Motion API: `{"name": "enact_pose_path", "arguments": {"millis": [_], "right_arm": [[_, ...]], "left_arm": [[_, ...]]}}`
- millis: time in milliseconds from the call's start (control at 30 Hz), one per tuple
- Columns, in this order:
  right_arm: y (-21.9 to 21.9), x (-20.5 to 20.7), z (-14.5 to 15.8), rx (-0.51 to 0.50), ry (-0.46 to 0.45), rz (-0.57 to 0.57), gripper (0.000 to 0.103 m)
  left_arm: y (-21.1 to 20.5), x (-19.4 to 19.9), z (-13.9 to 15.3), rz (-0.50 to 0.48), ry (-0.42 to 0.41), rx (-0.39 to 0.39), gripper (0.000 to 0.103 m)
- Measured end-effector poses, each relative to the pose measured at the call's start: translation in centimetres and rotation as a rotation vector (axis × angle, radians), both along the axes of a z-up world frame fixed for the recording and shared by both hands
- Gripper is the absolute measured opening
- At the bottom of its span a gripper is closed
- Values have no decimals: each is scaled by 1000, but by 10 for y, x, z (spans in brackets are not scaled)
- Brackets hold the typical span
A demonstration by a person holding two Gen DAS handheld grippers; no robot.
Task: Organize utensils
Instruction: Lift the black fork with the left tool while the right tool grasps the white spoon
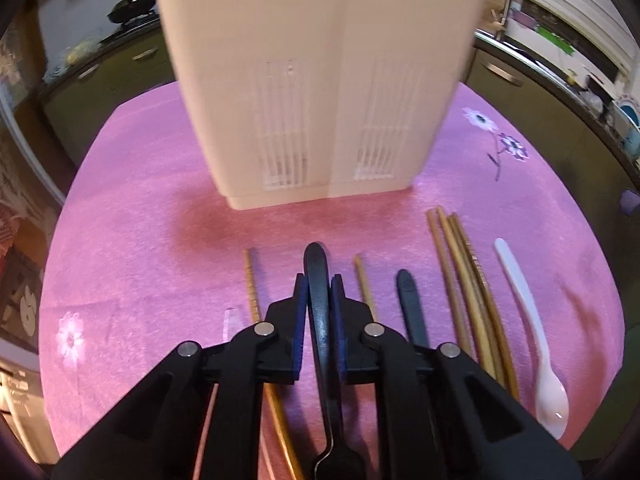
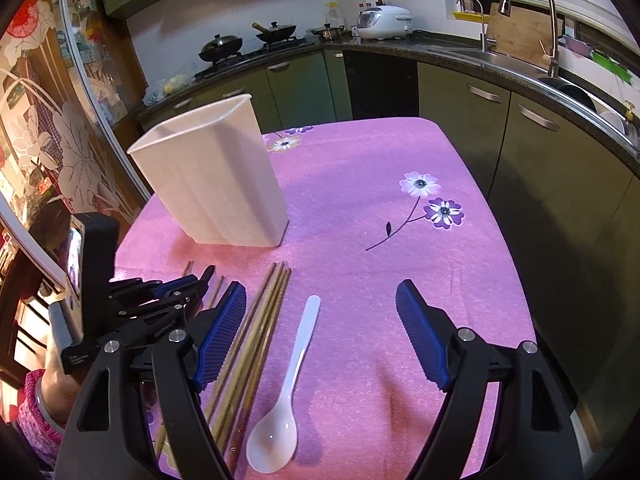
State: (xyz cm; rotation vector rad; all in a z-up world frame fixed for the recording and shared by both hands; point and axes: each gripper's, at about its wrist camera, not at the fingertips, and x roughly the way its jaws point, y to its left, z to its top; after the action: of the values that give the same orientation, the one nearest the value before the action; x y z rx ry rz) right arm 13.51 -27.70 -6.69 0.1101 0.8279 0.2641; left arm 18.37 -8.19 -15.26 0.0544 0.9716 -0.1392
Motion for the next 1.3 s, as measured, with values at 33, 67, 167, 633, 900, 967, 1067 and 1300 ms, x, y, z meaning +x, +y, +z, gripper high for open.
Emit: {"name": "enact_pose_path", "arguments": {"millis": [33,67,167,633,900,967,1067,1300], "right_arm": [[0,2,-2,-12,8,0,77],[1,6,-6,-25,23,-2,77],[7,19,-26,-79,103,8,77],[53,44,-74,-204,183,41,53],[59,56,-79,-210,231,24,50],[60,54,-79,-210,228,32,45],[56,54,-77,-195,236,24,15],[58,54,-69,-183,226,47,13]], "left_arm": [[-1,-1,0,-6,1,1,11],[-1,-1,0,-10,3,-2,11],[1,-5,3,-14,-13,-6,11],[20,-28,38,-32,-132,-63,11],[24,-38,46,-49,-157,-91,11],[24,-40,48,-50,-164,-96,11],[24,-44,51,-53,-174,-102,11],[26,-51,59,-59,-197,-107,11]]}}
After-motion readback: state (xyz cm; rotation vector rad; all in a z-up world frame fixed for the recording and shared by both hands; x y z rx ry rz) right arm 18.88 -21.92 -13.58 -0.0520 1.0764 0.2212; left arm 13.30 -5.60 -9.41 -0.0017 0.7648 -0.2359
